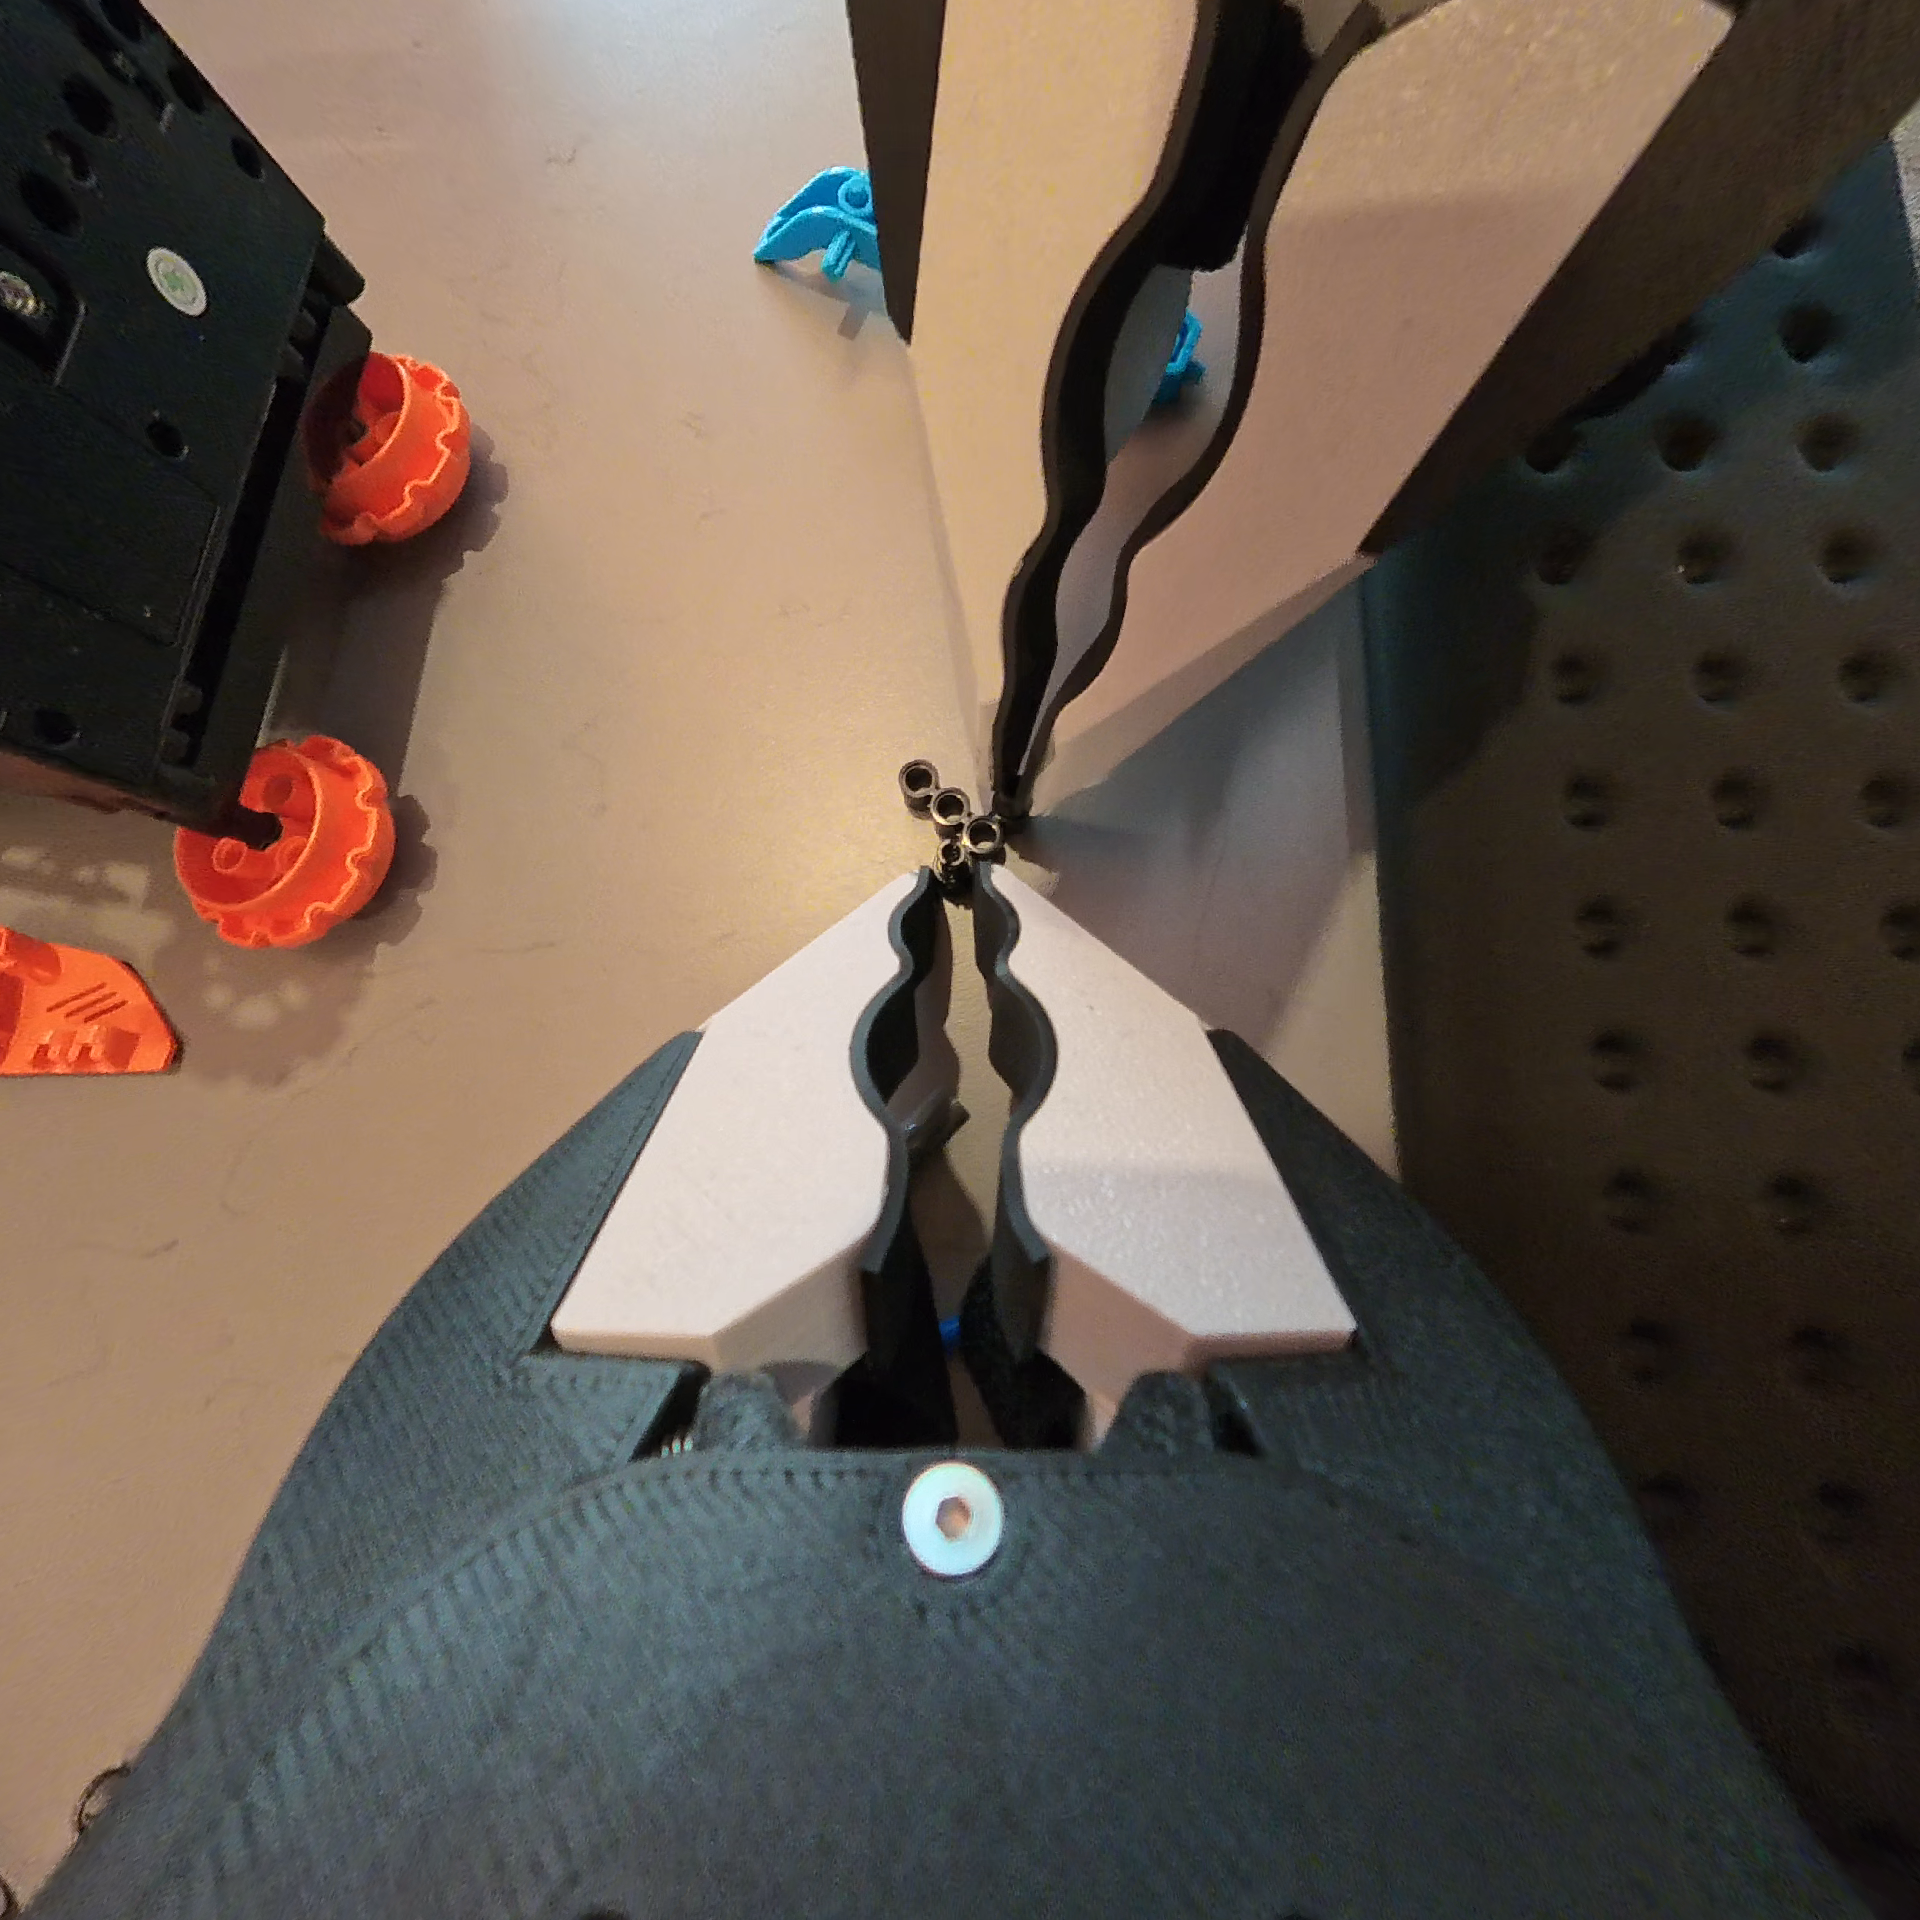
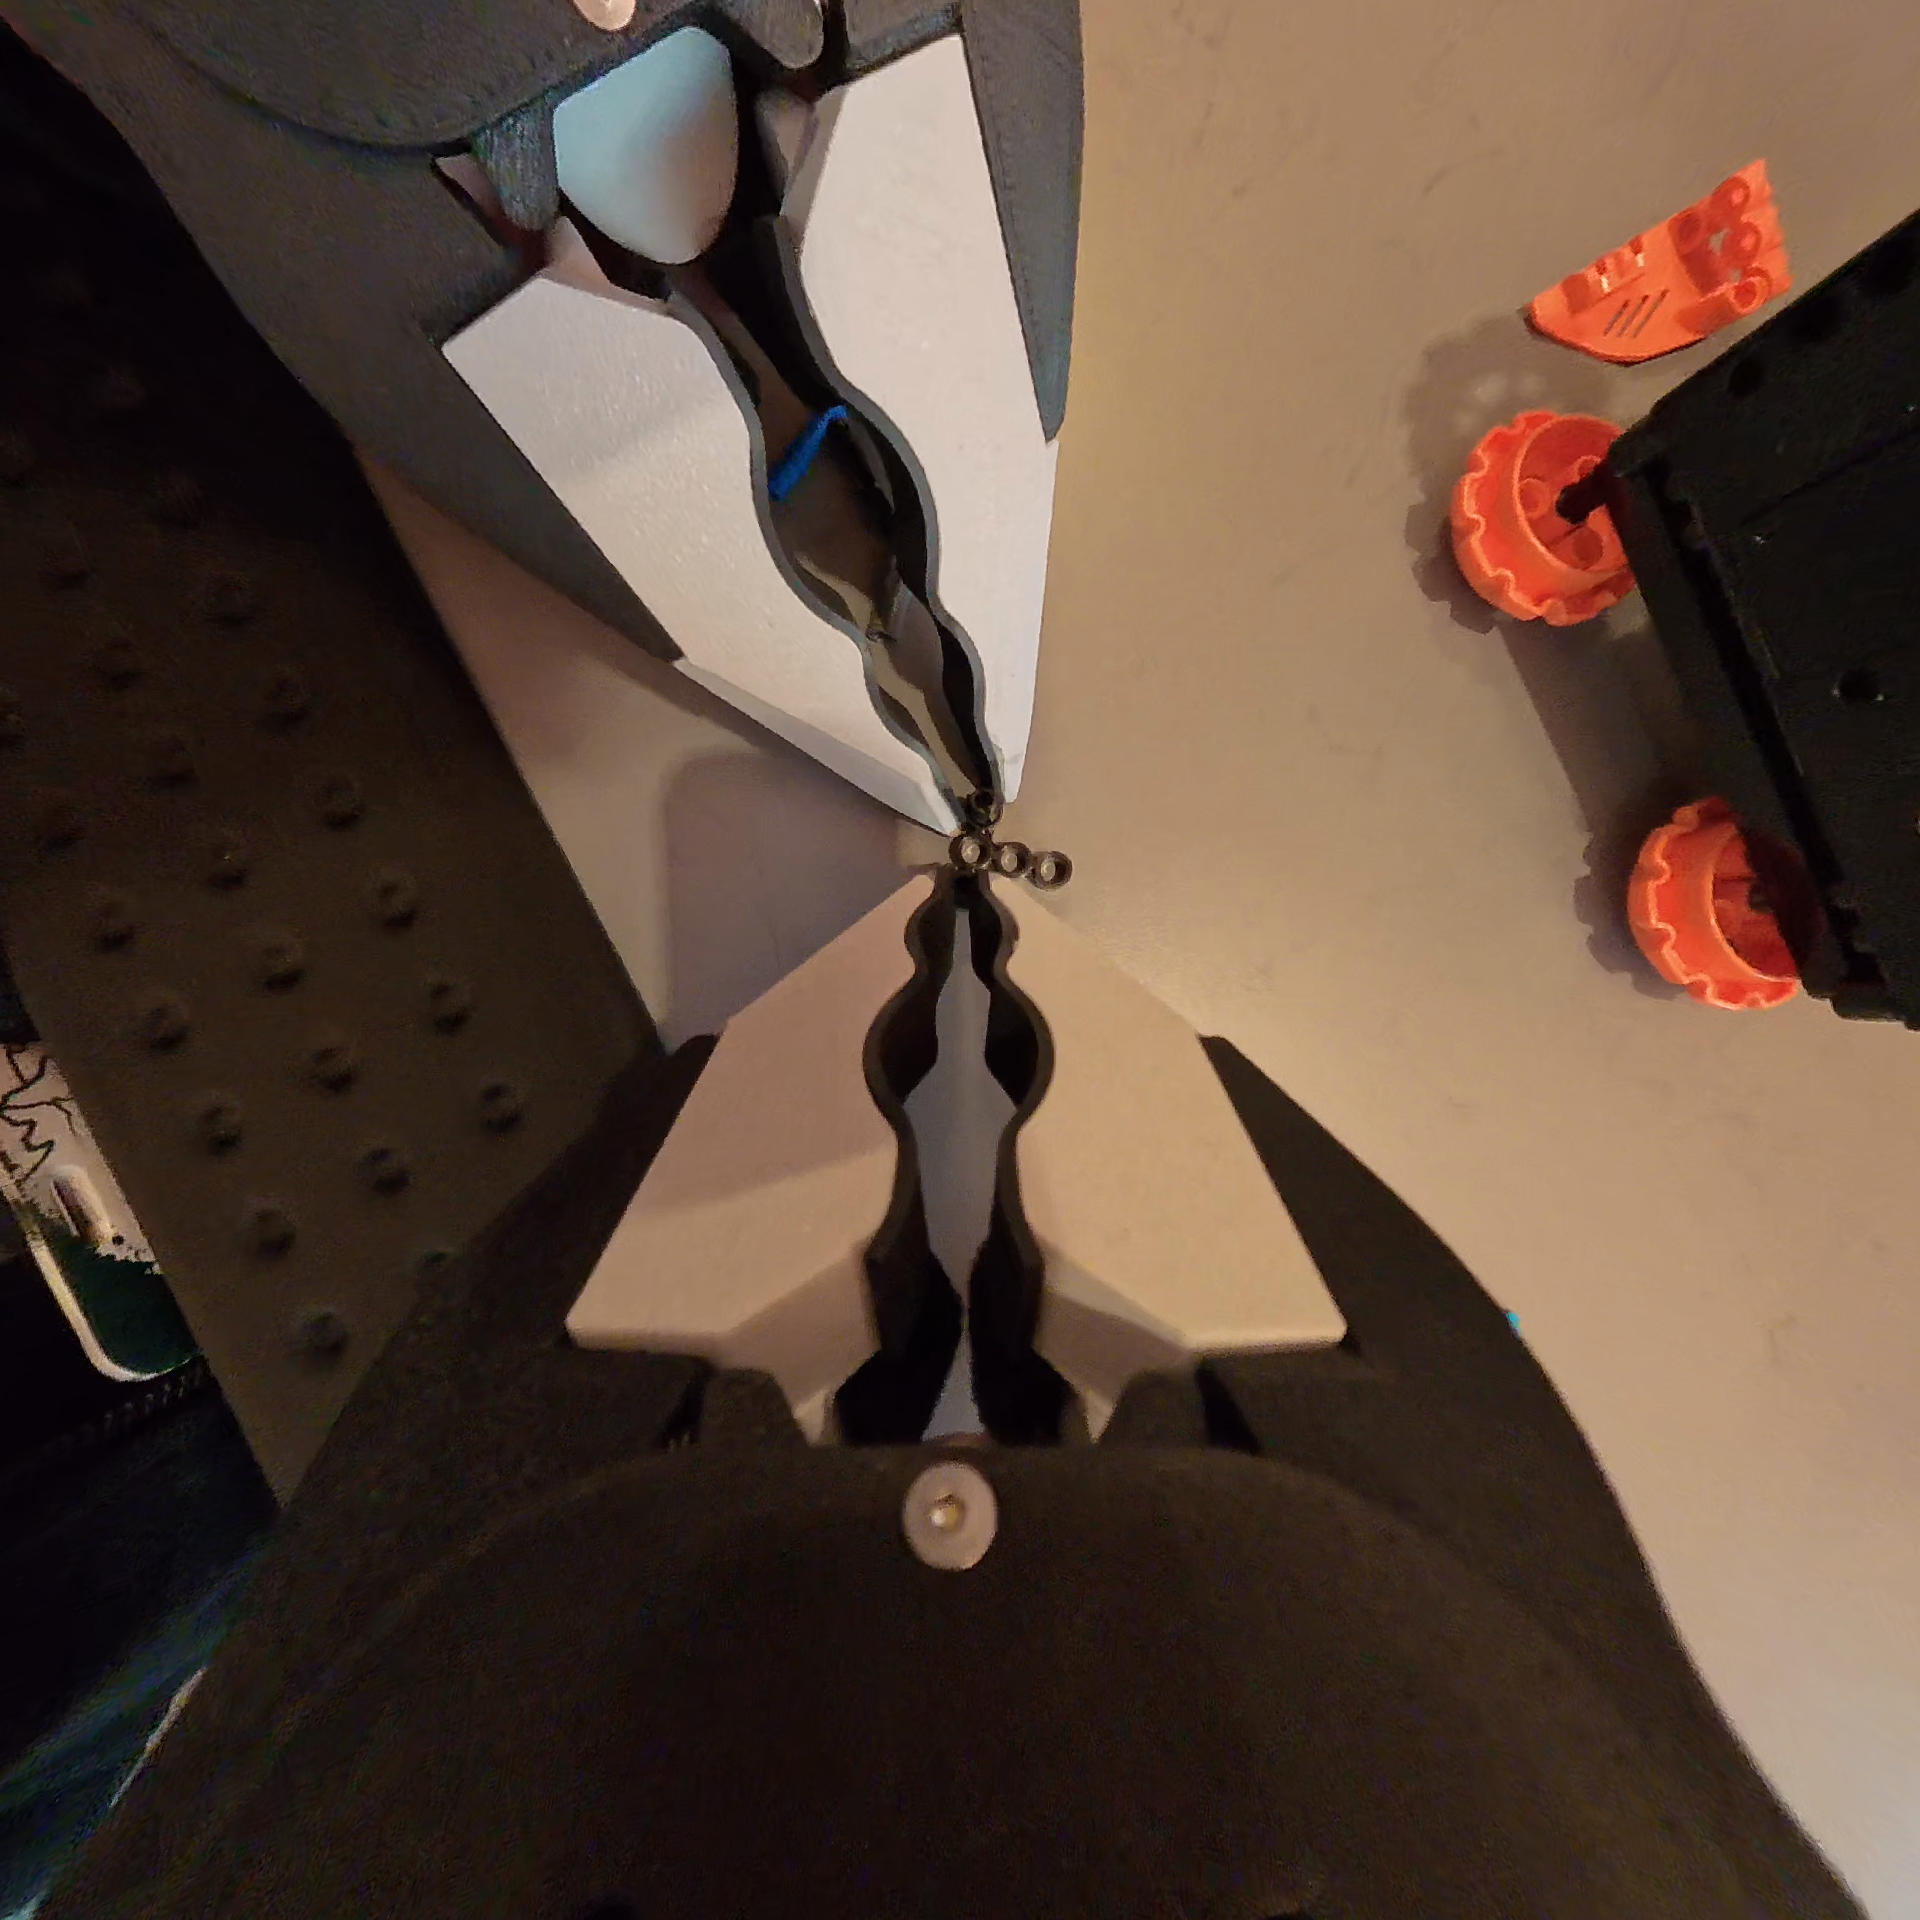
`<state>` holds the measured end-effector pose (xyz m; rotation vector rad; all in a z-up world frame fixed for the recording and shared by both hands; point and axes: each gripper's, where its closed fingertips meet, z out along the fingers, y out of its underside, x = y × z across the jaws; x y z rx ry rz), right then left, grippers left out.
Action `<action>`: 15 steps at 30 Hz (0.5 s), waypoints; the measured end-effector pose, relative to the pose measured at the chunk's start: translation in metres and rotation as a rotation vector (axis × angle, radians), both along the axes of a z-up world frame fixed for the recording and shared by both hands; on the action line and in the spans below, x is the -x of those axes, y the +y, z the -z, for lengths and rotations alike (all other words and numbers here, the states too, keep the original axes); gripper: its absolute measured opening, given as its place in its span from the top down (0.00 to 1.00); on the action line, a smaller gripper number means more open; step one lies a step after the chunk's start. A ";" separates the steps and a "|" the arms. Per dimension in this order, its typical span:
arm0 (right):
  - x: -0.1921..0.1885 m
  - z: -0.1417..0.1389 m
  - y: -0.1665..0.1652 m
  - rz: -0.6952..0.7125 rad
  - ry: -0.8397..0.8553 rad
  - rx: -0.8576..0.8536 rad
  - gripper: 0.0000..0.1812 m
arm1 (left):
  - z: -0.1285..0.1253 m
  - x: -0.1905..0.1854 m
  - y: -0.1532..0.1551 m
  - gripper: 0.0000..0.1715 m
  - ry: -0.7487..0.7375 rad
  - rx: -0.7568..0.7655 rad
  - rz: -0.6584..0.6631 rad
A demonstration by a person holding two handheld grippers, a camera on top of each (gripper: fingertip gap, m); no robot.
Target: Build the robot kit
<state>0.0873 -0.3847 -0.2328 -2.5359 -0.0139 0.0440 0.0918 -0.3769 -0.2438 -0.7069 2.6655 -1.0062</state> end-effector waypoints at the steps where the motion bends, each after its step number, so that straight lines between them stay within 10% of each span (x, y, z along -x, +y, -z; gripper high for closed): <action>1: 0.000 0.000 0.000 0.002 0.008 -0.006 1.00 | 0.000 0.000 0.000 0.97 0.001 0.004 -0.001; 8: -0.015 -0.017 -0.004 0.119 0.099 -0.150 0.85 | -0.016 -0.005 0.006 0.97 -0.072 0.031 -0.048; 15: -0.009 -0.040 0.017 0.044 0.005 -0.242 0.97 | -0.050 -0.007 0.015 0.97 -0.136 0.112 -0.125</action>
